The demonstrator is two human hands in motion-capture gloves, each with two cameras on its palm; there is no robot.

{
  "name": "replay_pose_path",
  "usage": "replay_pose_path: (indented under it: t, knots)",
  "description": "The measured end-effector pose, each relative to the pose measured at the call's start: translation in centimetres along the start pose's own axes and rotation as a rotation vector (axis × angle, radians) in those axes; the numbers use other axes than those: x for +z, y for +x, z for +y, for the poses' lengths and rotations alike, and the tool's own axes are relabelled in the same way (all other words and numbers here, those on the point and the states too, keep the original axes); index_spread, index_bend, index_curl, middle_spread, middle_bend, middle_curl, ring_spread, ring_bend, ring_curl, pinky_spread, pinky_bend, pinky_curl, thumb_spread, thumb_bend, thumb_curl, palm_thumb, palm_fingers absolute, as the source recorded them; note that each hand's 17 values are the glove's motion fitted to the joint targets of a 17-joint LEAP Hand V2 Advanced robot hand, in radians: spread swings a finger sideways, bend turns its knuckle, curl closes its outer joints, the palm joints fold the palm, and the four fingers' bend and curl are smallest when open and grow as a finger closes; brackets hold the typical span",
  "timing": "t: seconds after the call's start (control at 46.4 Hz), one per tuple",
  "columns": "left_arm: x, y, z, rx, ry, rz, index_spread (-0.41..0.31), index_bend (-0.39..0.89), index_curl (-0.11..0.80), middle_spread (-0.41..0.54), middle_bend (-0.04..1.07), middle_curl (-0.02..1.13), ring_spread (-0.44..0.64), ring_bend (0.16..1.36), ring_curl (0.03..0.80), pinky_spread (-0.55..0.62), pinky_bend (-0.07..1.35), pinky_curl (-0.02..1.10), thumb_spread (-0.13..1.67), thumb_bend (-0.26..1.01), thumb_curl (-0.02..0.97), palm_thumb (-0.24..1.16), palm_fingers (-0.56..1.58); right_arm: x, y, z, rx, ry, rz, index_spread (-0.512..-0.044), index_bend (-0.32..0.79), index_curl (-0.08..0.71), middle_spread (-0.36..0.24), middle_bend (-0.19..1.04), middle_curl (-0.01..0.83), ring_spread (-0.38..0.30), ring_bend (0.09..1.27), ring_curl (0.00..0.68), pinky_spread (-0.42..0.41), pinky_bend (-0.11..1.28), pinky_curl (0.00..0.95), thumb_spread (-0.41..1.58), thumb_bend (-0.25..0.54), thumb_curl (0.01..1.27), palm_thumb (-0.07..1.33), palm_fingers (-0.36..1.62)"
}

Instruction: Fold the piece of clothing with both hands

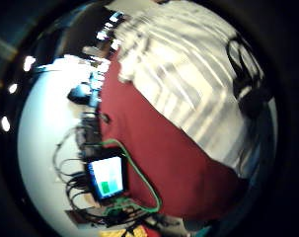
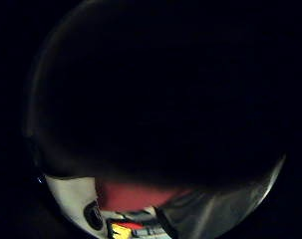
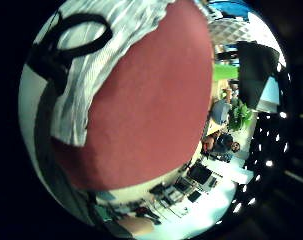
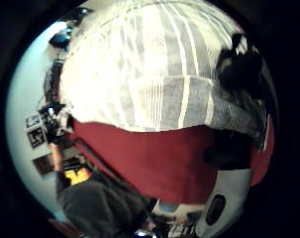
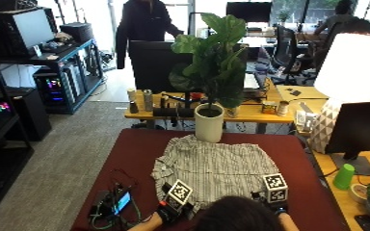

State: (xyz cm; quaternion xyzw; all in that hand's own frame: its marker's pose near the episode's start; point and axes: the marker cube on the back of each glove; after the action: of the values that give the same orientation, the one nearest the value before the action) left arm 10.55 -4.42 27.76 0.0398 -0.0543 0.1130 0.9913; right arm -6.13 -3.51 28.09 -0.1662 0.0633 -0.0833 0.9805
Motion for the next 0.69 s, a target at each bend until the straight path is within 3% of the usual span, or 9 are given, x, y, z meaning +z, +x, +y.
replay_pose_path:
  t: [0.043, 0.065, 0.108, 0.215, 0.388, 0.495, 0.603, 0.689]
  knots:
    - [-0.4, -0.4, -0.3, -0.001, 0.0, -0.004, -0.154, 0.25, 0.334, -0.112, 0.28, 0.32, -0.15, 0.61, 0.302, -0.19, 0.52, 0.35, 1.24, 0.18, 0.269, 0.36, 1.02, -0.6, 0.0, 0.1, 0.0, 0.04, 0.029, -0.321, 0.16, 0.231, -0.14, 0.23, 0.396, -0.16, 0.52, 0.354, -0.077, 0.48, 0.336, 1.02, 0.149, 0.41, 0.96, 1.05]
    - [-0.6, -0.6, -0.3, 0.0, -0.008, 0.003, -0.174, 0.21, 0.328, -0.151, 0.35, 0.34, -0.19, 0.64, 0.314, -0.23, 0.5, 0.35, 1.25, 0.2, 0.279, 0.4, 1.15, -1.0, 0.0, 0.3, -0.002, 0.052, 0.037, -0.312, 0.18, 0.243, -0.149, 0.24, 0.402, -0.177, 0.52, 0.36, -0.125, 0.5, 0.342, 1.01, 0.139, 0.41, 0.96, 1.16]
    - [-1.6, -1.3, 0.1, 0.008, -0.029, 0.014, -0.197, 0.16, 0.33, -0.201, 0.44, 0.38, -0.25, 0.66, 0.335, -0.27, 0.47, 0.36, 1.29, 0.22, 0.285, 0.44, 1.23, -1.9, 0.0, 1.0, -0.013, 0.068, 0.034, -0.295, 0.16, 0.261, -0.158, 0.29, 0.427, -0.194, 0.57, 0.388, -0.175, 0.51, 0.362, 1.05, 0.161, 0.41, 1.0, 1.29]
    - [-7.4, -3.4, 3.3, 0.052, -0.074, 0.023, -0.232, 0.16, 0.346, -0.27, 0.52, 0.45, -0.32, 0.67, 0.374, -0.33, 0.46, 0.38, 1.35, 0.25, 0.289, 0.5, 1.24, -5.5, 0.2, 4.0, -0.082, 0.102, 0.001, -0.282, 0.17, 0.296, -0.185, 0.34, 0.452, -0.226, 0.6, 0.42, -0.233, 0.53, 0.394, 1.06, 0.155, 0.41, 1.03, 1.31]
    - [-15.4, -5.0, 7.7, 0.134, -0.103, 0.066, -0.26, 0.16, 0.37, -0.32, 0.54, 0.49, -0.36, 0.69, 0.403, -0.36, 0.41, 0.39, 1.45, 0.27, 0.284, 0.53, 1.23, -13.3, -0.6, 10.4, -0.148, 0.143, 0.068, -0.272, 0.18, 0.338, -0.207, 0.38, 0.476, -0.241, 0.63, 0.441, -0.272, 0.54, 0.412, 1.09, 0.135, 0.4, 1.05, 1.32]
    - [-19.6, -6.5, 9.3, 0.133, -0.076, 0.07, -0.269, 0.16, 0.383, -0.334, 0.53, 0.5, -0.37, 0.69, 0.414, -0.36, 0.39, 0.39, 1.49, 0.27, 0.289, 0.51, 1.23, -18.3, -0.6, 13.3, -0.158, 0.215, 0.097, -0.271, 0.18, 0.359, -0.209, 0.39, 0.486, -0.245, 0.64, 0.449, -0.281, 0.54, 0.42, 1.11, 0.121, 0.38, 1.06, 1.32]
    - [-22.9, -8.2, 8.2, 0.097, -0.118, 0.088, -0.277, 0.17, 0.398, -0.347, 0.55, 0.52, -0.38, 0.7, 0.424, -0.37, 0.37, 0.39, 1.49, 0.25, 0.302, 0.5, 1.24, -22.0, -0.1, 12.8, -0.126, 0.243, 0.135, -0.268, 0.18, 0.376, -0.211, 0.4, 0.492, -0.243, 0.65, 0.455, -0.287, 0.53, 0.425, 1.13, 0.107, 0.37, 1.07, 1.31]
    - [-23.0, -9.7, 3.2, 0.011, -0.176, 0.04, -0.284, 0.18, 0.412, -0.349, 0.55, 0.53, -0.37, 0.69, 0.429, -0.37, 0.36, 0.4, 1.5, 0.25, 0.312, 0.49, 1.24, -22.7, 0.6, 8.0, -0.069, 0.205, 0.162, -0.266, 0.18, 0.387, -0.211, 0.41, 0.496, -0.245, 0.65, 0.458, -0.289, 0.53, 0.427, 1.14, 0.097, 0.37, 1.07, 1.31]
